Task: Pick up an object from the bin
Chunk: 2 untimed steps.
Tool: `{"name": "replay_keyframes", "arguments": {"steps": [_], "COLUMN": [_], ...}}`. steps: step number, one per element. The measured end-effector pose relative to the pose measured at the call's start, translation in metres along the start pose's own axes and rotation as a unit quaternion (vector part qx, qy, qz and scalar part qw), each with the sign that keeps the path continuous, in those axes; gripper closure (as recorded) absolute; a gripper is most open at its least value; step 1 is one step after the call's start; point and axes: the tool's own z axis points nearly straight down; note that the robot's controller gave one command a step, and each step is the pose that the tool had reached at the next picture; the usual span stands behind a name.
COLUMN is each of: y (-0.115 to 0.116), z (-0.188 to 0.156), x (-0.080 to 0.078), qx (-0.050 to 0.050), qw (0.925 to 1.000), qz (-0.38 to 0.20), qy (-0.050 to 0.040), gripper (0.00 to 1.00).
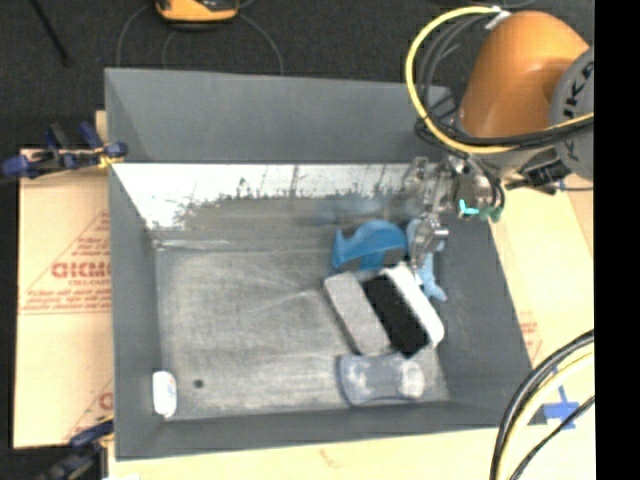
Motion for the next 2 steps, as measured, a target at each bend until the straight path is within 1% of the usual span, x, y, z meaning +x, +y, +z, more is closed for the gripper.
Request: {"name": "replay_keyframes", "arguments": {"steps": [1, 2], "y": [0.000, 0.020], "z": [-0.005, 0.062], "x": [-0.002, -0.007], "qx": [0.001, 0.000], "qw": [1.0000, 0.9994], "qz": [-0.001, 0.035], "qy": [-0.0041, -0.0060], "gripper": [0.00, 0.00]}}
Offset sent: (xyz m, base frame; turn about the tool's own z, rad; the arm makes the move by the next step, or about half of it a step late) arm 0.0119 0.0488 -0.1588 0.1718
